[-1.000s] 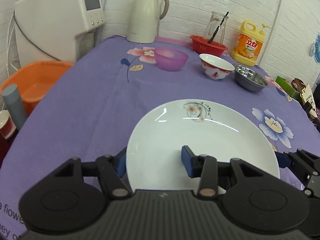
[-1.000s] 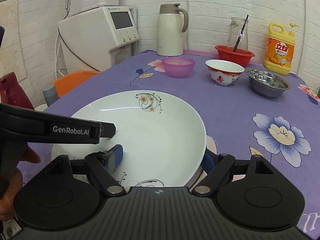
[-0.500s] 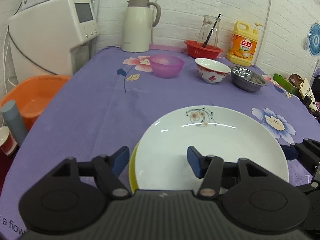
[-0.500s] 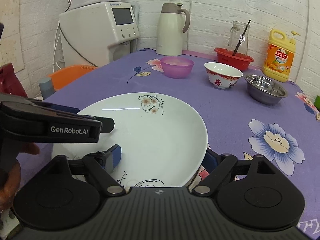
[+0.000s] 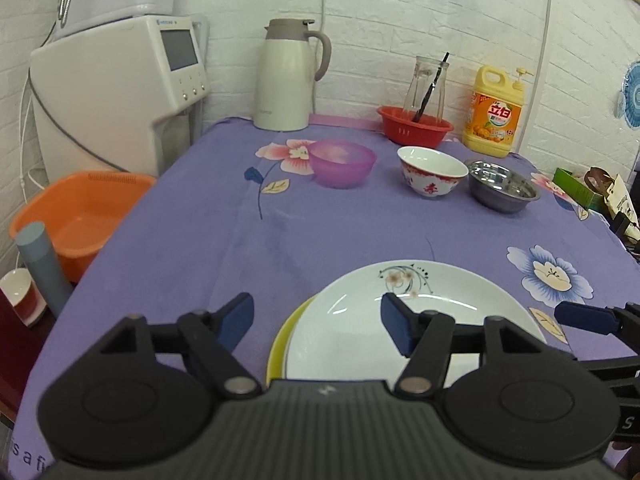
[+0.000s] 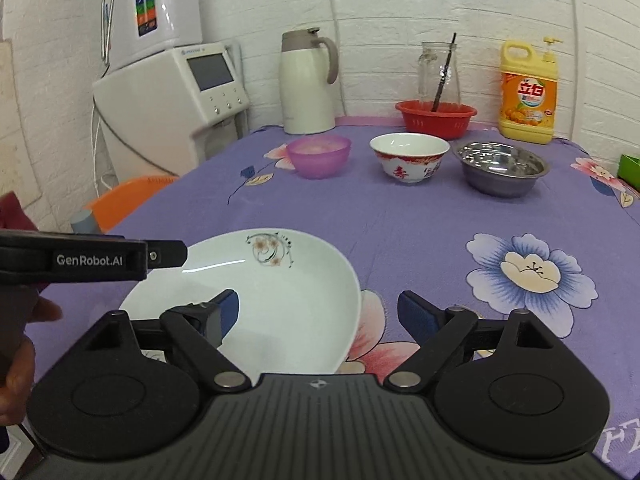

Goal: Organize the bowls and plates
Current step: 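Lower the floral plate onto the blue-rimmed plate and open both grippers, then move both grippers to the steel bowl rim and close them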

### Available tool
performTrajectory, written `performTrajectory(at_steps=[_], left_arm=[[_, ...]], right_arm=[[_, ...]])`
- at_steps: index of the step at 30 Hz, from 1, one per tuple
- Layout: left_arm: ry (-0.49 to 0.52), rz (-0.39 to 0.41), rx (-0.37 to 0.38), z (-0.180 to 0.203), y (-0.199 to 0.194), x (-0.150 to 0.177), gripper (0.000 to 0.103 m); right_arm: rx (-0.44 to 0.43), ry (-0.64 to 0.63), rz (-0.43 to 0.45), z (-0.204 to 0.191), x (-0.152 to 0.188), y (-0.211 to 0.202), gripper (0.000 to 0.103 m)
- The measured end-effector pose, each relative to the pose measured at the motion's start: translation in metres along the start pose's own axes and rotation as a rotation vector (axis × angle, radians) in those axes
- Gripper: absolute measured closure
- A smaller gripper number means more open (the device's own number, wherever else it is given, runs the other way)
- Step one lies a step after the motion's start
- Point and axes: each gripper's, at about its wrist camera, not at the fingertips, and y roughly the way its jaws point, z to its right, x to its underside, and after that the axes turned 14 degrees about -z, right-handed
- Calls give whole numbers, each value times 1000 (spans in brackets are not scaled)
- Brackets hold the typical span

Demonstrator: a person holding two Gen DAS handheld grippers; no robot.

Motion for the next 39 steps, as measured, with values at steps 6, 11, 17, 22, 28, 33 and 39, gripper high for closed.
performTrajectory(at_steps=[6,11,17,22,28,33,39], left_arm=[[16,15,37,20,-1,-11,36],[33,27,56,40,-4,-16,29],[65,10,108,65,-4,-25,28],[67,-38,231,81,5,-49,28],[90,-83,294,117,40,-100,28],[8,-170,363,148,97,-149,28],[-75,-262,424,172,167,-192,28]], right_arm=[[26,80,11,27,-1,-6,0],[46,137,25,50,4,-13,0],[78,167,53,75,9,-24,0],[138,183,69,110,1,-27,0],[186,209,70,165,-32,-12,0],[217,222,61,211,-75,11,0],[195,253,18,253,-113,51,0]])
